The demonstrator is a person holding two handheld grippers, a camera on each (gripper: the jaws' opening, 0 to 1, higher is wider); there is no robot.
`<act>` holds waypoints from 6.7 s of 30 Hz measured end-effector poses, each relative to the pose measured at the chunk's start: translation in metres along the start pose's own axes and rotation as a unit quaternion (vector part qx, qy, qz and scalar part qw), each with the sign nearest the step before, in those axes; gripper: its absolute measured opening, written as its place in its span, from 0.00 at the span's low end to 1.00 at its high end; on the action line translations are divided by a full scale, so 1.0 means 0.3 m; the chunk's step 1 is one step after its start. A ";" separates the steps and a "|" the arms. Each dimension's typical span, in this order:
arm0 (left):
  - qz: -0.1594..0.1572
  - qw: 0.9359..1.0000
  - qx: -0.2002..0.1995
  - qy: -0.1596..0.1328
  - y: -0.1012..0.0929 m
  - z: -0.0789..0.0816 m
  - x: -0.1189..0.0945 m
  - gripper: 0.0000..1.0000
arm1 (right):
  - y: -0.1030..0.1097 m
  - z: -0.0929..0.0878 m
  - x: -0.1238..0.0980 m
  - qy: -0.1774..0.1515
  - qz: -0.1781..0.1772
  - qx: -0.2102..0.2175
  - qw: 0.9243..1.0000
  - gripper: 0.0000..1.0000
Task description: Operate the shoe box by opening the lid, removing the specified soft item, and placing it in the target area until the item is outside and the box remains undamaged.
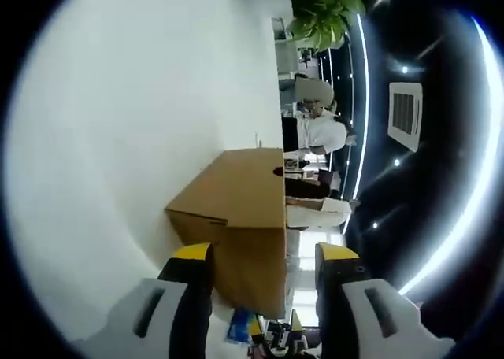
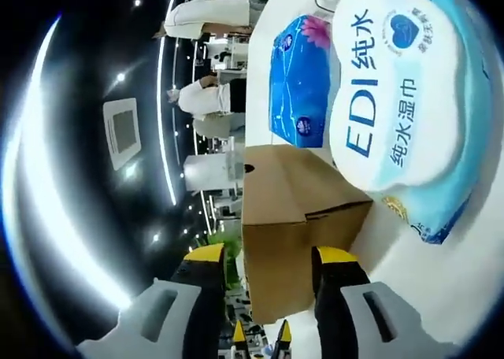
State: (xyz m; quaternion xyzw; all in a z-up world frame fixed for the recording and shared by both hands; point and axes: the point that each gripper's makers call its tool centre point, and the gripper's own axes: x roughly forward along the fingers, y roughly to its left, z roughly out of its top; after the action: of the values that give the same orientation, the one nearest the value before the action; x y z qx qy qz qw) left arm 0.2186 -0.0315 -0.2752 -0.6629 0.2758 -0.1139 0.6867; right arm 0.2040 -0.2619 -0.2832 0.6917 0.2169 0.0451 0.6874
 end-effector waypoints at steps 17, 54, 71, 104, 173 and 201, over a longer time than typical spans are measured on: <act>0.024 1.000 -0.011 -0.018 0.036 0.059 0.016 0.31 | -0.009 0.002 0.014 -0.001 -0.012 -0.007 1.000 0.28; 0.080 0.987 0.137 0.027 0.081 0.101 0.033 0.31 | -0.048 0.035 0.031 -0.008 -0.103 -0.110 0.989 0.30; 0.071 0.909 0.410 0.024 -0.049 0.153 -0.025 0.49 | 0.080 -0.033 -0.030 0.093 -0.104 -0.544 0.827 0.62; 0.040 0.721 0.683 0.112 -0.095 0.051 0.110 0.99 | 0.145 0.044 0.089 0.144 -0.046 -0.754 0.639 1.00; 0.088 0.727 0.662 0.158 0.042 0.006 0.132 0.70 | 0.018 -0.004 0.153 0.191 -0.060 -0.754 0.625 0.82; 0.083 0.720 0.667 0.171 0.058 -0.037 0.078 0.68 | -0.002 -0.021 0.072 0.192 -0.069 -0.752 0.627 0.82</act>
State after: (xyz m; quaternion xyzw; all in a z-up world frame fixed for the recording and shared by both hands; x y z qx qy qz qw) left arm 0.2282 -0.0514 -0.2969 0.0233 0.2949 -0.3227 0.8991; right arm 0.2211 -0.2482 -0.2885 -0.1069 0.2816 0.2766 0.9125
